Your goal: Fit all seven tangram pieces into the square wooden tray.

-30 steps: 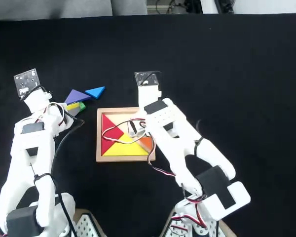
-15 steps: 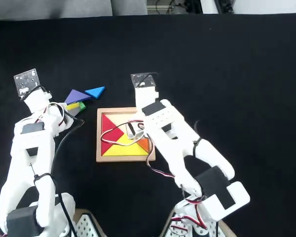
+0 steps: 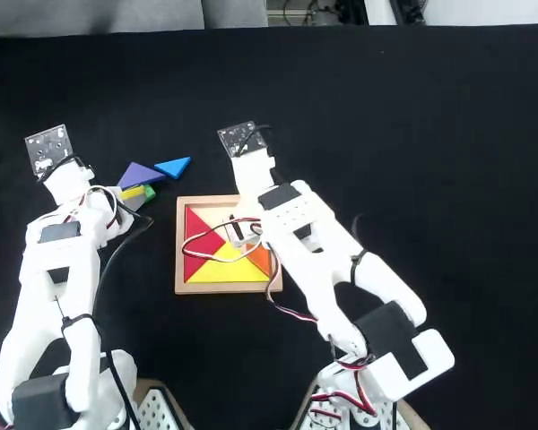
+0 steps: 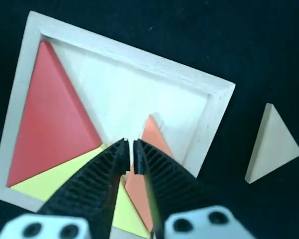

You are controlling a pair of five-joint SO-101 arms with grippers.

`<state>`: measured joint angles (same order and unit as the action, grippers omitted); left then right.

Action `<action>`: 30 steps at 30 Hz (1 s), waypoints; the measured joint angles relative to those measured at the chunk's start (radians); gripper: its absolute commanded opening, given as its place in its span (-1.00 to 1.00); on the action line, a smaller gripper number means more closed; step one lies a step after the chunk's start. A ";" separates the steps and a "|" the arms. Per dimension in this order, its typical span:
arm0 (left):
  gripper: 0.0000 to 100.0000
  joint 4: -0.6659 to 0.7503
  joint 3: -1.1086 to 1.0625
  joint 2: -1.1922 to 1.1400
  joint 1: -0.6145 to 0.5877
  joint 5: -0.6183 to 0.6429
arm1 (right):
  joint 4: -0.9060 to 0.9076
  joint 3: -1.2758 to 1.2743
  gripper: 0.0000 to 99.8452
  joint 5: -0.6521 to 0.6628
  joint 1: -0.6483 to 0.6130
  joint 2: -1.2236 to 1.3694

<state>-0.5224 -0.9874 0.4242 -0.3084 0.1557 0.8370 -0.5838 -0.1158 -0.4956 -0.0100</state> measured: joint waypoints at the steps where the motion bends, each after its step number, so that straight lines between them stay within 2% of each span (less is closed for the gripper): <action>1: -0.32 0.000 0.000 0.000 0.000 0.000 | 0.000 0.000 -0.96 0.000 0.000 0.000; 15: -0.32 0.000 0.000 0.000 0.000 0.000 | -0.043 0.000 -0.96 0.000 0.000 0.000; 24: -0.32 0.000 -0.005 0.000 0.000 0.000 | -0.058 0.104 -0.97 0.000 0.052 0.158; 30: -0.32 0.071 -0.061 0.000 0.000 0.000 | -0.006 0.129 -0.97 0.000 0.054 0.164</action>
<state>-0.4519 -1.0487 0.4242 -0.3084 0.1557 0.8309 -0.4549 -0.1158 -0.4419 0.1542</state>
